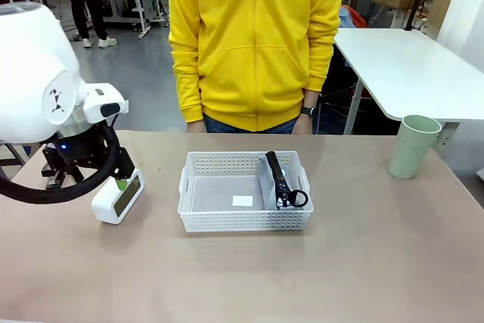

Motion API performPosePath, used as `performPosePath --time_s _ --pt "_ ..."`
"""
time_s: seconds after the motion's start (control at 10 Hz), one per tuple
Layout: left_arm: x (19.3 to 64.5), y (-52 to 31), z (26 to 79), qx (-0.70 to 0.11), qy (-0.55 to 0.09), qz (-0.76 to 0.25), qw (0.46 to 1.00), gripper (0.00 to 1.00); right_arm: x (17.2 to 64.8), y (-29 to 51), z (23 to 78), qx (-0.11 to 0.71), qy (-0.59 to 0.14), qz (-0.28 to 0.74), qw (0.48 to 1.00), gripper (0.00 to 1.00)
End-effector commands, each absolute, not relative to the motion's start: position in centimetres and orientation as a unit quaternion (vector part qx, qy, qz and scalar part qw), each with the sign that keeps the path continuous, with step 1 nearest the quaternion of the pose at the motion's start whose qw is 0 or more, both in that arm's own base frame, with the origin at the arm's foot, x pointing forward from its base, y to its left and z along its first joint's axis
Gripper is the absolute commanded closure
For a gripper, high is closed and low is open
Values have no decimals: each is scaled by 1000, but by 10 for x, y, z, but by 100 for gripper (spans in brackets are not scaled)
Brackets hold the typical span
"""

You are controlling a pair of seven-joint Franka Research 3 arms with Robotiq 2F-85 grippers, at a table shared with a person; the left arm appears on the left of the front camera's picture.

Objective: Efficiently arrange items inside the basket to fit them all.
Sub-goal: Pick up the Digital clock and place it inside the Organizing basket.

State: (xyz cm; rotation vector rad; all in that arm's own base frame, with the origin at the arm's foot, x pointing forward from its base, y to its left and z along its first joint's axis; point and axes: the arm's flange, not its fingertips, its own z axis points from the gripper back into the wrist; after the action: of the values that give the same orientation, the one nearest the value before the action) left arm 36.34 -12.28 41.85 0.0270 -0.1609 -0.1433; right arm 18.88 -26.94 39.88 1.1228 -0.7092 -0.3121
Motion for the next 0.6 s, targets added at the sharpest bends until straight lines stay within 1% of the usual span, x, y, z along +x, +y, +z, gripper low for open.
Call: performPosePath --time_s 0.0,0.5 --pt "377 -121 428 -14 -74 -41 996 0 191 -270 401 519 -343 -136 771 0" --pt "401 -116 414 -12 -49 -75 996 0 191 -270 401 519 -343 -136 771 0"
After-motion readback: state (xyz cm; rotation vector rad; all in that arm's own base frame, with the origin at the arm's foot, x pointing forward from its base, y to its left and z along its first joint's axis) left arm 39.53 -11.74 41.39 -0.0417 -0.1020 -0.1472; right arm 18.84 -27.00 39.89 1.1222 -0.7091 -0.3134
